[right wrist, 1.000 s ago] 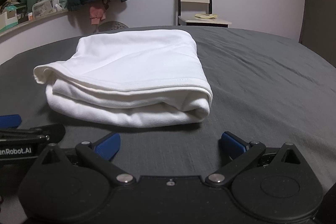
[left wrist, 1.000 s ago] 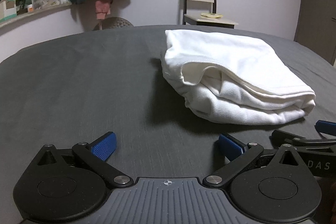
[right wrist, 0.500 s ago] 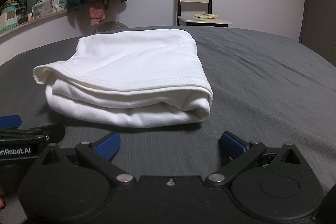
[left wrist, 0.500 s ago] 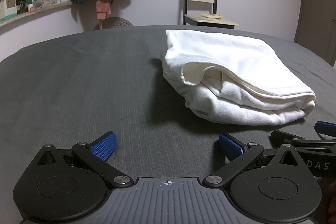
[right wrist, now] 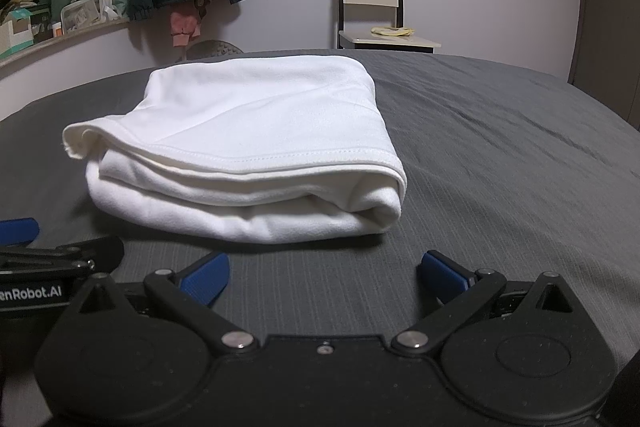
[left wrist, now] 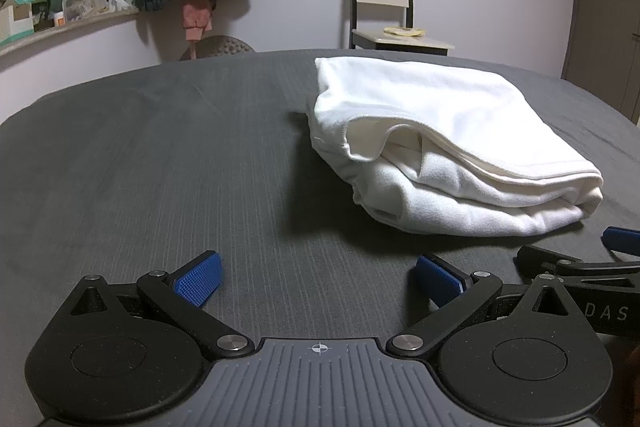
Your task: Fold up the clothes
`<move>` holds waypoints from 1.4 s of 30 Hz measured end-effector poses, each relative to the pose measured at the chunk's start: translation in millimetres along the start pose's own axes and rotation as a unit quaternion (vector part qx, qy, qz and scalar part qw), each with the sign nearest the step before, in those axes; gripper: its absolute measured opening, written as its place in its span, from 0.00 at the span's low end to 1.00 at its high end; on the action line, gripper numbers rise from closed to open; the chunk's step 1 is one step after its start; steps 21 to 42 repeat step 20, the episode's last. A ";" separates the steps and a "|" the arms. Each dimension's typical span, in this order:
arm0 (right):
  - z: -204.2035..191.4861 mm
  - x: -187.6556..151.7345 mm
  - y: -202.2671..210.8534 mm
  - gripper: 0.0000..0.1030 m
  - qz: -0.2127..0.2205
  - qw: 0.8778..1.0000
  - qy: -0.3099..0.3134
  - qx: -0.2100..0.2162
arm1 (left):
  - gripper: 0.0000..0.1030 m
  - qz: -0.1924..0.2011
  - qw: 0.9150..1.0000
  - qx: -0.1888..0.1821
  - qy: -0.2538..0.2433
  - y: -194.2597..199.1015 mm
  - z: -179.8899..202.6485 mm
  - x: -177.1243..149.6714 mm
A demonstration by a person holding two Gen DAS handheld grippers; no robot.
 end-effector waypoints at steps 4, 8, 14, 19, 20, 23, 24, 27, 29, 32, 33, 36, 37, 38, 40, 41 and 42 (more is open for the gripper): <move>-0.4 -0.2 0.1 1.00 0.000 1.000 0.000 0.000 | 1.00 0.001 1.000 0.000 -0.001 0.3 -0.3 -0.2; -0.2 0.1 0.2 1.00 0.000 1.000 0.000 0.000 | 1.00 0.000 1.000 -0.001 0.000 0.2 -0.4 -0.4; -0.2 0.2 0.3 1.00 0.000 1.000 0.000 0.000 | 1.00 0.001 1.000 -0.002 0.001 0.1 -0.2 -0.6; -0.4 0.3 0.3 1.00 0.000 1.000 0.000 -0.001 | 1.00 0.001 1.000 -0.002 0.001 -0.7 0.3 0.0; -0.4 0.4 0.3 1.00 0.000 1.000 0.000 -0.001 | 1.00 0.001 1.000 -0.002 0.001 -0.9 0.4 0.1; -0.4 0.4 0.3 1.00 0.000 1.000 0.000 -0.001 | 1.00 0.001 1.000 -0.002 0.001 -0.9 0.4 0.1; -0.4 0.4 0.3 1.00 0.000 1.000 0.000 -0.001 | 1.00 0.001 1.000 -0.002 0.001 -0.9 0.4 0.1; -0.4 0.4 0.3 1.00 0.000 1.000 0.000 -0.001 | 1.00 0.001 1.000 -0.002 0.001 -0.9 0.4 0.1; -0.4 0.4 0.3 1.00 0.000 1.000 0.000 -0.001 | 1.00 0.001 1.000 -0.002 0.001 -0.9 0.4 0.1; -0.4 0.4 0.3 1.00 0.000 1.000 0.000 -0.001 | 1.00 0.001 1.000 -0.002 0.001 -0.9 0.4 0.1; -0.4 0.4 0.3 1.00 0.000 1.000 0.000 -0.001 | 1.00 0.001 1.000 -0.002 0.001 -0.9 0.4 0.1; -0.4 0.4 0.3 1.00 0.000 1.000 0.000 -0.001 | 1.00 0.001 1.000 -0.002 0.001 -0.9 0.4 0.1; -0.4 0.4 0.3 1.00 0.000 1.000 0.000 -0.001 | 1.00 0.001 1.000 -0.002 0.001 -0.9 0.4 0.1; -0.4 0.4 0.3 1.00 0.000 1.000 0.000 -0.001 | 1.00 0.001 1.000 -0.002 0.001 -0.9 0.4 0.1; -0.4 0.4 0.3 1.00 0.000 1.000 0.000 -0.001 | 1.00 0.001 1.000 -0.002 0.001 -0.9 0.4 0.1; -0.4 0.4 0.3 1.00 0.000 1.000 0.000 -0.001 | 1.00 0.001 1.000 -0.002 0.001 -0.9 0.4 0.1; -0.4 0.4 0.3 1.00 0.000 1.000 0.000 -0.001 | 1.00 0.001 1.000 -0.002 0.001 -0.9 0.4 0.1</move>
Point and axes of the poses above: each gripper's, at about its wrist camera, not at the fingertips, and y roughly against the way its jaws point, z to its right, x to its top, the point moved 9 cm from there along -y, roughly the way its jaws point, and after that the axes turned 14 degrees about -z, right-handed, at the moved point
